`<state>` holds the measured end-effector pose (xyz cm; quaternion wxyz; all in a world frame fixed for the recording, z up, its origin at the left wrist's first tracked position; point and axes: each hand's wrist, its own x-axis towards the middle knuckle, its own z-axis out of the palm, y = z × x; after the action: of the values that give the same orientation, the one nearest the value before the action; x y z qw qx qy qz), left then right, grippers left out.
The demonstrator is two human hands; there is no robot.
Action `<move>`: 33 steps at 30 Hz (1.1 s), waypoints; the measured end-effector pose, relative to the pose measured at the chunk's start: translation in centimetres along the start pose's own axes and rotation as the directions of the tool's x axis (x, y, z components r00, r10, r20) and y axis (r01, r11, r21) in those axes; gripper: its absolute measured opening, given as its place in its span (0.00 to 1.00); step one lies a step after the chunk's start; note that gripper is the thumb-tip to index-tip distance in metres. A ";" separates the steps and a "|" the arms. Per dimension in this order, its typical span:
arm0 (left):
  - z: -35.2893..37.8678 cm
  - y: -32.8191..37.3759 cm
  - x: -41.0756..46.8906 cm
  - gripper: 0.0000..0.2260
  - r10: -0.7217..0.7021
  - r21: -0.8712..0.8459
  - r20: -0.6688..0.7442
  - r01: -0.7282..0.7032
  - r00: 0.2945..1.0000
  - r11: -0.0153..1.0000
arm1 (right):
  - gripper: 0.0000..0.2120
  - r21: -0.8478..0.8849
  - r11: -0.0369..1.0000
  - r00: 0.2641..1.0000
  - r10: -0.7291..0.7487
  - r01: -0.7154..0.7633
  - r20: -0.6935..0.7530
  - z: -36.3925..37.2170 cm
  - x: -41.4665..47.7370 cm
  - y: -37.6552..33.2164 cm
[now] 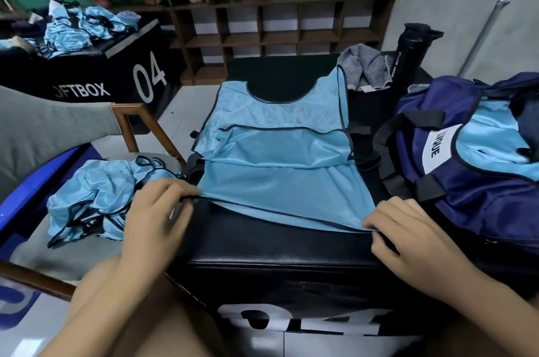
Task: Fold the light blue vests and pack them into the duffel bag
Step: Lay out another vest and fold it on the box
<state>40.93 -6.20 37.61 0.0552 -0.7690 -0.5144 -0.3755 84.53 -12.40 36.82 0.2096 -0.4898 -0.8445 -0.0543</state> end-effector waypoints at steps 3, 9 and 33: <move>-0.7 -0.6 -0.5 0.08 0.147 0.063 0.027 -0.149 0.989 0.987 | 0.07 -0.002 1.000 1.000 0.029 -0.029 -0.010 -0.5 -0.1 -0.1; -0.5 -3.9 -2.6 0.10 0.164 -0.047 0.330 -0.157 0.930 0.986 | 0.11 0.033 0.997 0.996 0.061 -0.063 0.060 -0.4 -0.8 0.2; -0.3 -1.2 8.1 0.07 -0.194 -0.253 0.284 0.269 0.939 0.929 | 0.03 0.145 0.918 0.918 0.385 -0.370 -0.095 0.0 11.4 3.8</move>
<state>41.27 0.25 42.59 -0.1688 -0.7438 -0.5447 -0.3487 82.78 -1.24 41.02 0.2973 -0.6255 -0.7213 0.0103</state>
